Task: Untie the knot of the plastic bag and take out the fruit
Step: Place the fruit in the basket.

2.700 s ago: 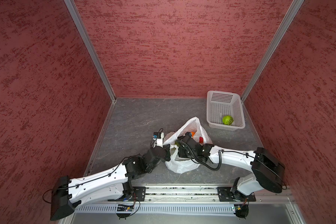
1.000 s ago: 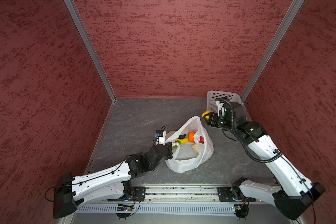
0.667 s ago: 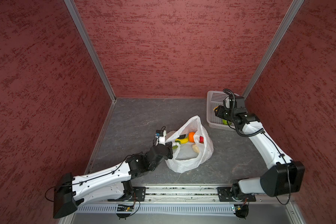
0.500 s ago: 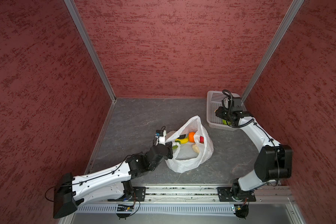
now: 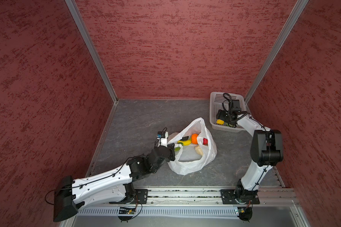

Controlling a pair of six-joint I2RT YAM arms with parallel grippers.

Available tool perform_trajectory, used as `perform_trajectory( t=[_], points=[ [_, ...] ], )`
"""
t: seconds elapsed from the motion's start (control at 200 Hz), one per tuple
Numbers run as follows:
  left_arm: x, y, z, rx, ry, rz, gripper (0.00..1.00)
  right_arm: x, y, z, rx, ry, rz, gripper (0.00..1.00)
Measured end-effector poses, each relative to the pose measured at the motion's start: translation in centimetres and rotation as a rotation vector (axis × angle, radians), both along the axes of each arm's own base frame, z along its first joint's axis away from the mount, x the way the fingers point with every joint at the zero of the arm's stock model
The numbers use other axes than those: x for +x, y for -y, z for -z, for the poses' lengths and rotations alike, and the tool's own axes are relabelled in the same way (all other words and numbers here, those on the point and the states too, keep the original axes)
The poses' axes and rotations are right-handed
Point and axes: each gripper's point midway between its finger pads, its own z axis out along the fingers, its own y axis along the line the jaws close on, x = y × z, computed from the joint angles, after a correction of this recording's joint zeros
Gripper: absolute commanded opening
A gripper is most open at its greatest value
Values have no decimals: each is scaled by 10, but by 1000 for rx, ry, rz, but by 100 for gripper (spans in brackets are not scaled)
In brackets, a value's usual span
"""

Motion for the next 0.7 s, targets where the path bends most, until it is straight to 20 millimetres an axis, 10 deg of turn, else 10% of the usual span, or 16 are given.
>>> perform_trajectory(
  t=[0.386,0.701],
  points=[
    [0,0,-1,-1,1,0,0,-5,-9,-37,42,74,-35,99],
    [0,-2,-1,0,3,-5,0,-63,-35,-112,133,218,-149,99]
  ],
)
